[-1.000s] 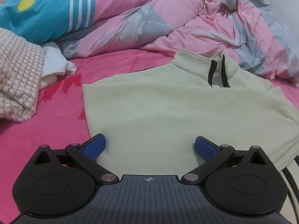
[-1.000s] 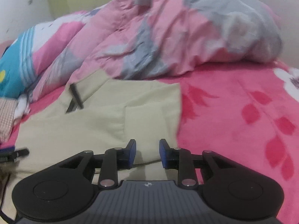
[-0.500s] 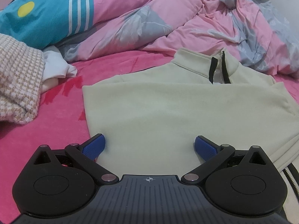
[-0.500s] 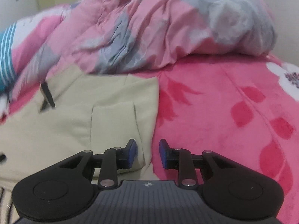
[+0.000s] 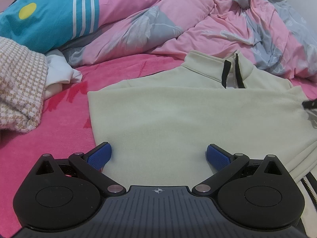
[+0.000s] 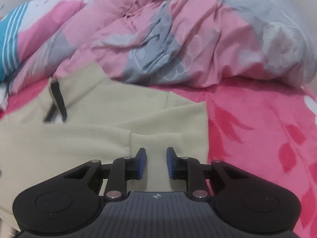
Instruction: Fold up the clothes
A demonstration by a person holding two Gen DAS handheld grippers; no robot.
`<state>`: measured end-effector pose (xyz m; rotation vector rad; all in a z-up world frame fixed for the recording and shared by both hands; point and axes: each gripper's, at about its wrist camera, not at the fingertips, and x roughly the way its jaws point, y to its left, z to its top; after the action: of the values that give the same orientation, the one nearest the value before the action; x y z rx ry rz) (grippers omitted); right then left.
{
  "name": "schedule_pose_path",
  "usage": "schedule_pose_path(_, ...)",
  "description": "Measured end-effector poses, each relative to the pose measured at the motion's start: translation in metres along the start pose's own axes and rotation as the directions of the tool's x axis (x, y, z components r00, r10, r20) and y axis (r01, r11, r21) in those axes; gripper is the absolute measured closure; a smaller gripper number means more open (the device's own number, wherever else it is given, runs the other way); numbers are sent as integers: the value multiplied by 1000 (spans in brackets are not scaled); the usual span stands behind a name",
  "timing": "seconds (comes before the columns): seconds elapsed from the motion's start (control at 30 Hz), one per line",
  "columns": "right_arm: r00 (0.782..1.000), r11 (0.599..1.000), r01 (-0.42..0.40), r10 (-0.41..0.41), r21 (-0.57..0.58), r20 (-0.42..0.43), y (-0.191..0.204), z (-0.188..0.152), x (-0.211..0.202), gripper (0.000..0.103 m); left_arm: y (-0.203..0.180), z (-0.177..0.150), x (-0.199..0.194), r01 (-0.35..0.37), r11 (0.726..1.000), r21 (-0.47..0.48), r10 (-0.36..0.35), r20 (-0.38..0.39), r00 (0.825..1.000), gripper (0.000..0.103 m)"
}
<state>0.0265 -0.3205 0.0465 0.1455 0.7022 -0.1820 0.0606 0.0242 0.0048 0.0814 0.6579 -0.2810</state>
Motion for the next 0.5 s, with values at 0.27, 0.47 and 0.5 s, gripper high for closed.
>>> schedule_pose_path(0.27,999,996,-14,11,-84,-38,27,-6,29,77,-1,-1,0,-4,1000,3,4,4,1000,0)
schedule_pose_path(0.47,1000,996,-8,11,-85,29,25,-18,27,75,-1,-1,0,-9,1000,6,9,8,1000,0)
schedule_pose_path(0.5,999,997,-15,18,-76,31,23,-19,27,75,-1,-1,0,-10,1000,6,10,9,1000,0)
